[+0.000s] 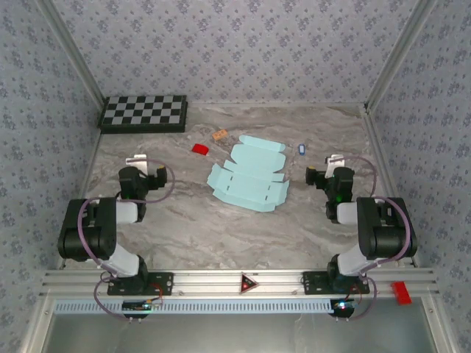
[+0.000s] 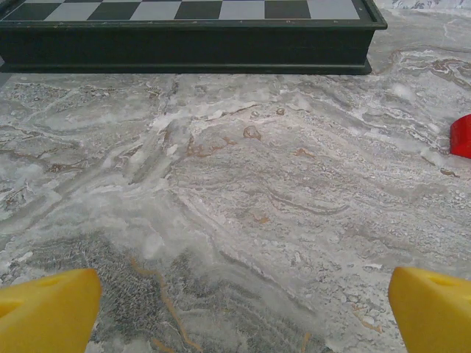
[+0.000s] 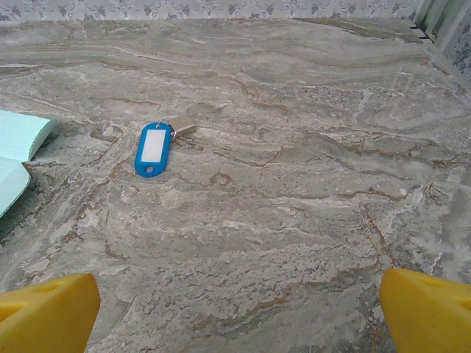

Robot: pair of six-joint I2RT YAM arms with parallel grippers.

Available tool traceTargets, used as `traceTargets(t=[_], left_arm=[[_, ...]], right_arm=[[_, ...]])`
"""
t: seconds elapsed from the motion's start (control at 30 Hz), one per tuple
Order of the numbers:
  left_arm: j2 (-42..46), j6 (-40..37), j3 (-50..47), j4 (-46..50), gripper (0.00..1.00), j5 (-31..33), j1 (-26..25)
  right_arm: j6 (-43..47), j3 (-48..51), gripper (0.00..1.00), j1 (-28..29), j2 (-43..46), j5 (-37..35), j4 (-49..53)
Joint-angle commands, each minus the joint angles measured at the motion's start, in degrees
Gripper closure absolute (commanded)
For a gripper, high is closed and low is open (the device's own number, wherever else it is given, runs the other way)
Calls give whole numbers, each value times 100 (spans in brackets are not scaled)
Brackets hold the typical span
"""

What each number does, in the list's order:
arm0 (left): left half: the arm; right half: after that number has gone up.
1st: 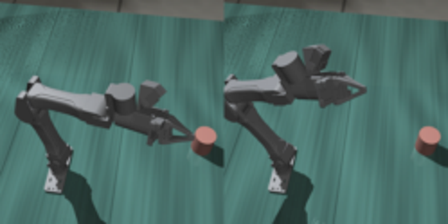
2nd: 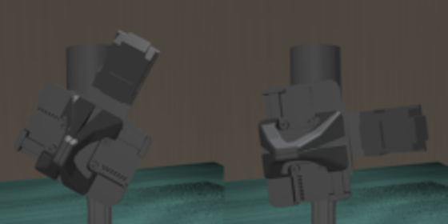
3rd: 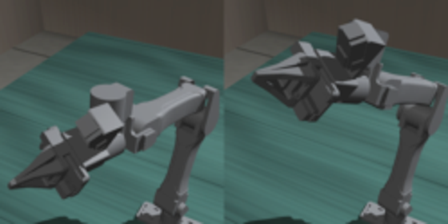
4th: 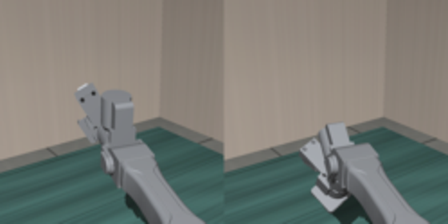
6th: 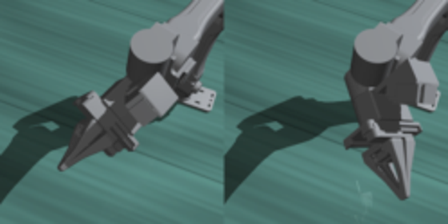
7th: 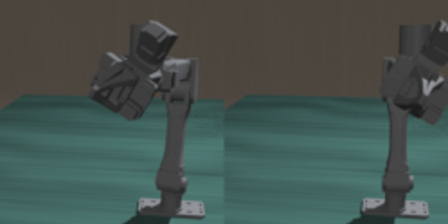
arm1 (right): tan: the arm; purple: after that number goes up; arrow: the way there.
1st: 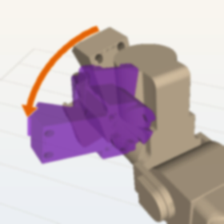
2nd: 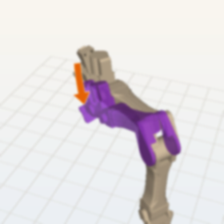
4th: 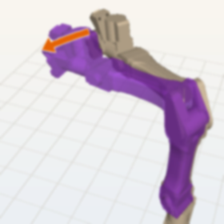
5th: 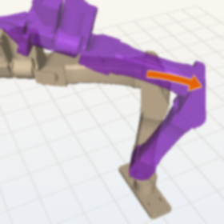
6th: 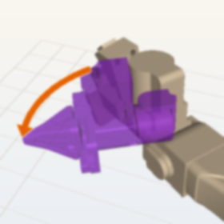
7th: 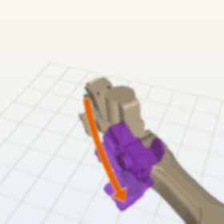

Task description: Fold the paper box

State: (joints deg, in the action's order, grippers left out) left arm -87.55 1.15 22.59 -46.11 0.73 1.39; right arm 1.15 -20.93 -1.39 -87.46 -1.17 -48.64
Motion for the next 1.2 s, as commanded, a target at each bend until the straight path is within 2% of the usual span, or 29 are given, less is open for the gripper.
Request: traceTargets(t=[0.0,1.0,1.17], left_arm=[[-35,26,122,-30,0,23,-17],[-41,44,114,-38,0,-39,19],[122,36,235,297,0,-61,18]], right_arm=[[70,-79,1,8,-43,-98,-53],[30,-92,1,-41,-43,7,-22],[-128,-48,1,-85,127,-162,68]])
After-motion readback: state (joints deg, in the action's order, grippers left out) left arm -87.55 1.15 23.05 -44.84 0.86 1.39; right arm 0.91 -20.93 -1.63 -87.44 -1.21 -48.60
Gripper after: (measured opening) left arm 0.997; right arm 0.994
